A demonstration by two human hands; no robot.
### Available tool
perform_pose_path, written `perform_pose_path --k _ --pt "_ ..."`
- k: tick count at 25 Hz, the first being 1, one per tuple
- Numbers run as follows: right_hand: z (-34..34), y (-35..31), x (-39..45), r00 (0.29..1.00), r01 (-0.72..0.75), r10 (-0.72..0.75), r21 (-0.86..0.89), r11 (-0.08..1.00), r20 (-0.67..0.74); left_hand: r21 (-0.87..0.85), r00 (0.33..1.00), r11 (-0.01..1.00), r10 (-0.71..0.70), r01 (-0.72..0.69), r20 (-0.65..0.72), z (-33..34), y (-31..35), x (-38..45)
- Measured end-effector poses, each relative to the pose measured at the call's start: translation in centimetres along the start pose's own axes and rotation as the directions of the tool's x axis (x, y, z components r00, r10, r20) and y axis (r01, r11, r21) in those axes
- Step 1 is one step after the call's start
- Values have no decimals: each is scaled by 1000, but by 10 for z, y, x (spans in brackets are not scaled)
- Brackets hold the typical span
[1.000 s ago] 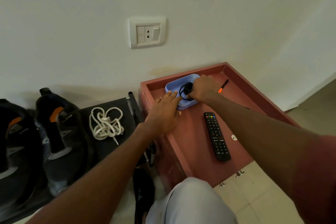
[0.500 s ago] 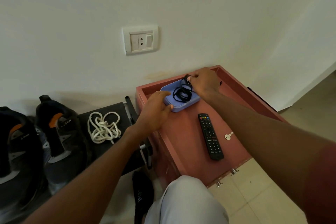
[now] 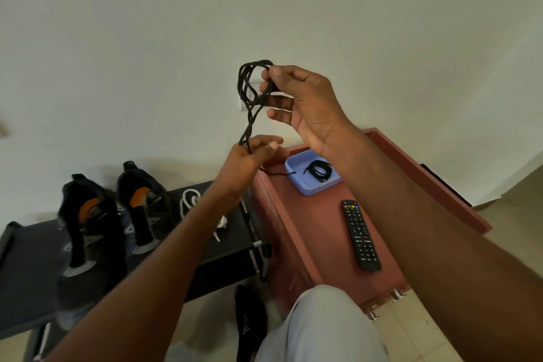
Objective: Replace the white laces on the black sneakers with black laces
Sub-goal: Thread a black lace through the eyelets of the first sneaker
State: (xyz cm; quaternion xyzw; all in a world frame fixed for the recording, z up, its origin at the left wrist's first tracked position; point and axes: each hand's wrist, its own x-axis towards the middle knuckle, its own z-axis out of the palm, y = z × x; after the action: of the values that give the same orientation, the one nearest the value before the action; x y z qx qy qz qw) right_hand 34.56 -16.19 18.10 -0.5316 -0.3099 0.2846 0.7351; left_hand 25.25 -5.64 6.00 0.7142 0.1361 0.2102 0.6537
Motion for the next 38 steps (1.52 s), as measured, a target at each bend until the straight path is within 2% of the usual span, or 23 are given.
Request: perform_pose_path --k 4,6,7,9,11,12,13,14,15,16,17,18,19,20,22,23,24,26,28,31,33,35,38 --pt "41 23 -1 984 -32 92 360 932 -152 -83 985 996 -53 40 -167 -78 22 -40" --pt "59 42 1 948 -16 150 429 903 -279 -152 965 988 -49 10 -258 -126 33 -71" --pt "68 54 1 926 -25 158 361 932 -344 -205 955 978 -43 -19 -294 -148 39 -86" --pt "86 90 -5 882 -106 136 90 990 -451 -336 938 939 -55 -67 -341 -185 50 -118" --pt "95 125 -15 883 -184 75 -194 964 -464 -374 929 925 -83 -63 -362 -209 51 -138" --pt "99 139 -18 888 -244 69 -341 908 -454 -307 923 952 -103 -16 -370 -216 47 -144" --pt "100 147 -20 889 -324 81 -493 808 -451 -196 918 979 -129 57 -376 -218 41 -148" --pt "102 151 -22 881 -414 90 -665 622 -464 -84 909 987 -156 134 -386 -218 34 -152" --pt "101 151 -23 887 -448 89 -799 402 -453 -10 904 982 -176 186 -391 -216 29 -153" --pt "103 151 -23 909 -413 61 -868 274 -413 25 902 977 -186 212 -391 -212 25 -153" --pt "109 149 -24 940 -335 27 -903 271 -341 36 902 975 -188 219 -389 -208 23 -151" --pt "119 145 -27 973 -226 33 -900 372 -230 37 903 975 -189 220 -387 -204 23 -148" --pt "130 146 -29 991 -134 93 -831 540 -99 28 905 975 -193 220 -380 -200 23 -144" --pt "140 148 -32 980 -101 194 -704 703 53 11 909 976 -197 216 -367 -197 23 -138" --pt "154 156 -37 892 -201 371 -509 837 257 -50 911 979 -201 196 -359 -196 19 -129" --pt "155 158 -35 884 -190 376 -523 831 277 -95 903 978 -207 185 -376 -200 16 -126" --pt "153 159 -30 908 -159 355 -602 783 222 -147 885 973 -225 180 -407 -207 12 -124" --pt "136 162 -14 981 -83 194 -848 524 25 -262 820 946 -302 193 -486 -223 5 -123" --pt "110 160 -3 987 -143 113 -931 336 -111 -362 746 908 -389 210 -541 -238 -5 -125" --pt "95 161 7 981 -181 108 -953 243 -159 -334 678 895 -443 296 -587 -247 -15 -124" --pt "104 167 8 982 -97 186 -952 289 -43 -135 720 908 -400 397 -567 -244 -15 -124" --pt "124 173 3 952 -10 279 -895 446 129 46 802 895 -374 444 -466 -235 -9 -123" --pt "148 181 -7 895 6 333 -754 657 297 119 868 888 -394 445 -301 -224 0 -119"
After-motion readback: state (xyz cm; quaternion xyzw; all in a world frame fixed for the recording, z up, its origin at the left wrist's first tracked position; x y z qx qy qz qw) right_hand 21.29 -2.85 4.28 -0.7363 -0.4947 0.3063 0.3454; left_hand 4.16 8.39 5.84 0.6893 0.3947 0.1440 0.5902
